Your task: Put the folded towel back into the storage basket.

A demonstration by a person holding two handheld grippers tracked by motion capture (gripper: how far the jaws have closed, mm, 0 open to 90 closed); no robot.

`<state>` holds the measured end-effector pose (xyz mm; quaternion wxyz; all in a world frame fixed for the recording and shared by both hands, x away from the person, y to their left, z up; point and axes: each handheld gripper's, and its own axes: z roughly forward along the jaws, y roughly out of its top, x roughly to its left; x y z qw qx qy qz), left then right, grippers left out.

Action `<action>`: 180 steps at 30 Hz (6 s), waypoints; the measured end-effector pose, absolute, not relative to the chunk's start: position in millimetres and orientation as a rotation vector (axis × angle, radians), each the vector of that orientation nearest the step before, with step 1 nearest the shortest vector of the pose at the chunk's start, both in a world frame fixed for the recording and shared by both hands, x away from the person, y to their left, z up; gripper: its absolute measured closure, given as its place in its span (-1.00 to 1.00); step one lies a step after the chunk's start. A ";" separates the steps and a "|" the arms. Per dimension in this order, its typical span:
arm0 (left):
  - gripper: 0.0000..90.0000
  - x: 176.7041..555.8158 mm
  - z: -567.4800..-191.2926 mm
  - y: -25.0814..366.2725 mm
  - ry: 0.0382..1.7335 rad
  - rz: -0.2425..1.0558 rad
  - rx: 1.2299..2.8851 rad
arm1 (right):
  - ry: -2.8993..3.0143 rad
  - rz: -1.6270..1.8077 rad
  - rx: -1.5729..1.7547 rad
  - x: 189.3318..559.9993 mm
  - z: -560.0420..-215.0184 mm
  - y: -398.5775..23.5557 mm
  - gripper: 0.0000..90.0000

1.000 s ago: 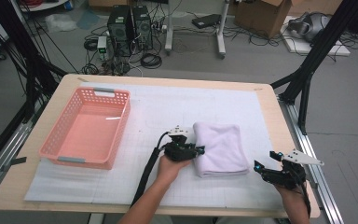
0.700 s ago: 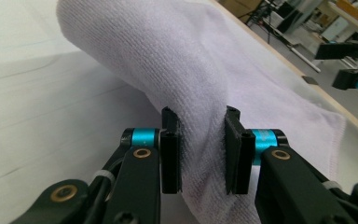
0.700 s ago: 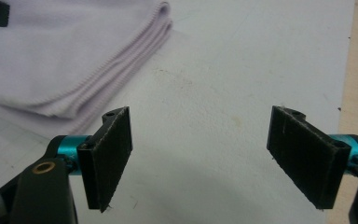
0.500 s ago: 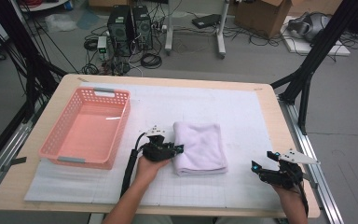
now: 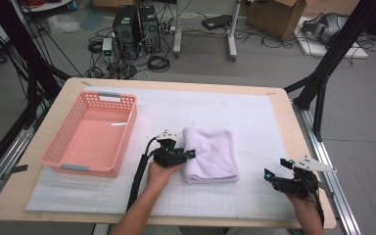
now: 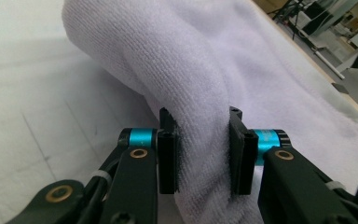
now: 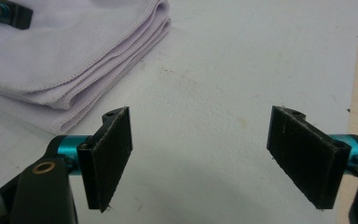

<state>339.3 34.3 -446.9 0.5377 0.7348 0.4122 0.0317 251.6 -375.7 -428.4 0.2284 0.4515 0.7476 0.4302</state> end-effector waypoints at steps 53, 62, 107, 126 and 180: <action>0.59 299.7 -326.3 113.6 0.386 0.364 1.671 | 2.057 1.222 1.195 252.7 -423.3 -361.3 -0.53; 0.59 302.0 -313.0 142.8 0.390 0.392 1.658 | 2.054 1.221 1.190 253.9 -423.5 -359.8 -0.53; 0.59 330.1 -320.8 331.1 0.599 0.413 1.552 | 2.058 1.181 1.206 255.2 -424.5 -352.5 -0.53; 0.55 358.6 -362.8 344.3 0.948 0.343 1.693 | 2.075 1.173 1.192 254.9 -424.8 -348.0 -0.53; -0.16 383.6 -396.6 281.9 1.434 0.523 1.927 | 2.074 1.191 1.176 252.9 -420.0 -347.3 -0.53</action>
